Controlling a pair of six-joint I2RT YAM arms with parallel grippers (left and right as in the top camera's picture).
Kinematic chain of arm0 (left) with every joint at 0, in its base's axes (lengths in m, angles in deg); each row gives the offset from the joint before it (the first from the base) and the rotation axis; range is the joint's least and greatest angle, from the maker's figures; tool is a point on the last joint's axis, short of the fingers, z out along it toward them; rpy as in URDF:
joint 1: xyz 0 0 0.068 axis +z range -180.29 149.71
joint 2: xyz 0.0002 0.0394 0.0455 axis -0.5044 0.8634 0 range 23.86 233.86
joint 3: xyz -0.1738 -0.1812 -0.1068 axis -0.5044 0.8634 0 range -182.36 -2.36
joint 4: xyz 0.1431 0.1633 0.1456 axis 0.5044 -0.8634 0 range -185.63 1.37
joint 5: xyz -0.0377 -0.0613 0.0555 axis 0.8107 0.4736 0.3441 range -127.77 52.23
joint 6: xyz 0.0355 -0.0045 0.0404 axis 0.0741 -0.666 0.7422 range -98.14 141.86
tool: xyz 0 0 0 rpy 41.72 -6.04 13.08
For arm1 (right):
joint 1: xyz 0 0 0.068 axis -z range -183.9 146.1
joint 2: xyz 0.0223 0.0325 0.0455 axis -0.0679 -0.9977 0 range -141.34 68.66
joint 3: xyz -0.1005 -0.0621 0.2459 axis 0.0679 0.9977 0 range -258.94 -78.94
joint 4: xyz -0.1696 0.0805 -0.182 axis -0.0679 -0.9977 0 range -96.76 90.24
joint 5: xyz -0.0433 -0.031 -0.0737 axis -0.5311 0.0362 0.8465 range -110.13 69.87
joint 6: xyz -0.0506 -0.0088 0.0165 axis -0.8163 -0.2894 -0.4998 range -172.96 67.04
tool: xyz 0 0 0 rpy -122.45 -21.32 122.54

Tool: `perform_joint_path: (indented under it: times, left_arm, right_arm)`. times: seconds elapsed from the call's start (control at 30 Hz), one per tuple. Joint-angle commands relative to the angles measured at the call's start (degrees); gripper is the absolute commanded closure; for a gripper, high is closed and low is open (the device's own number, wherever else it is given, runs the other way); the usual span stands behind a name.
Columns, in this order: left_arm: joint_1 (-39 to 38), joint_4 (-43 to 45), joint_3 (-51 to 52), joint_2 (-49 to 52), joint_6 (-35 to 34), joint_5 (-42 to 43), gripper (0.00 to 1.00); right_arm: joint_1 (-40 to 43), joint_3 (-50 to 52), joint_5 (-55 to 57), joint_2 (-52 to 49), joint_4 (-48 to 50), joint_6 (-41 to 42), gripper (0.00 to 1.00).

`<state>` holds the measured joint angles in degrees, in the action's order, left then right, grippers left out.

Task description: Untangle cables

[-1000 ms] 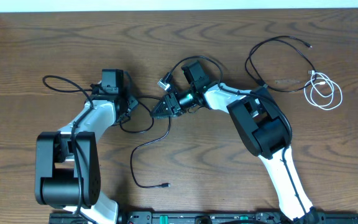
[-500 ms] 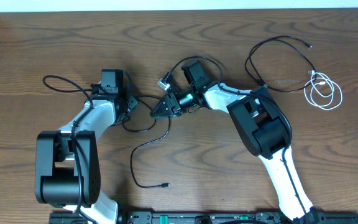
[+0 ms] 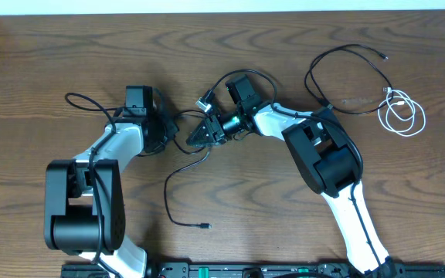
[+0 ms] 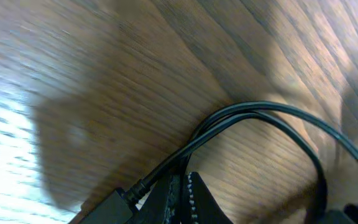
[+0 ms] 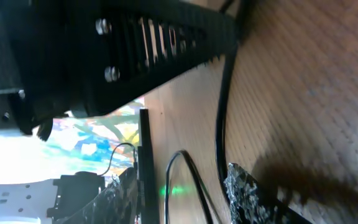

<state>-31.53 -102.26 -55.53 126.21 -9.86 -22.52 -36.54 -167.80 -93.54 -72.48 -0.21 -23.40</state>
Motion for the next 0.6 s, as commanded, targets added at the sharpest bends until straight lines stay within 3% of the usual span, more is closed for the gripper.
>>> perform_joint_path:
  times: [0.0, 0.03, 0.07, 0.27, 0.57]
  left_arm:
    - [-0.1, -0.6, -0.5, 1.6, 1.7, 3.6, 0.93]
    - [-0.1, -0.6, -0.5, 1.6, 1.7, 3.6, 0.93]
    - [-0.1, -0.6, -0.5, 1.6, 1.7, 3.6, 0.92]
    - [-0.1, -0.5, -0.5, 1.6, 1.7, 3.6, 0.93]
    - [-0.1, -0.2, -0.5, 1.6, 1.7, 3.7, 0.92]
  right_arm:
    - [-0.4, 1.6, 2.2, -3.8, 3.0, -2.3, 0.76]
    - [-0.2, 1.6, 1.3, -3.8, 4.0, -1.7, 0.89]
    - [0.3, 1.6, 0.7, -3.8, 4.7, -0.5, 0.94]
    - [2.8, 1.6, 1.6, -1.4, 2.3, 0.3, 0.8]
    - [3.4, 1.6, 18.5, 5.4, -9.8, -4.6, 0.75]
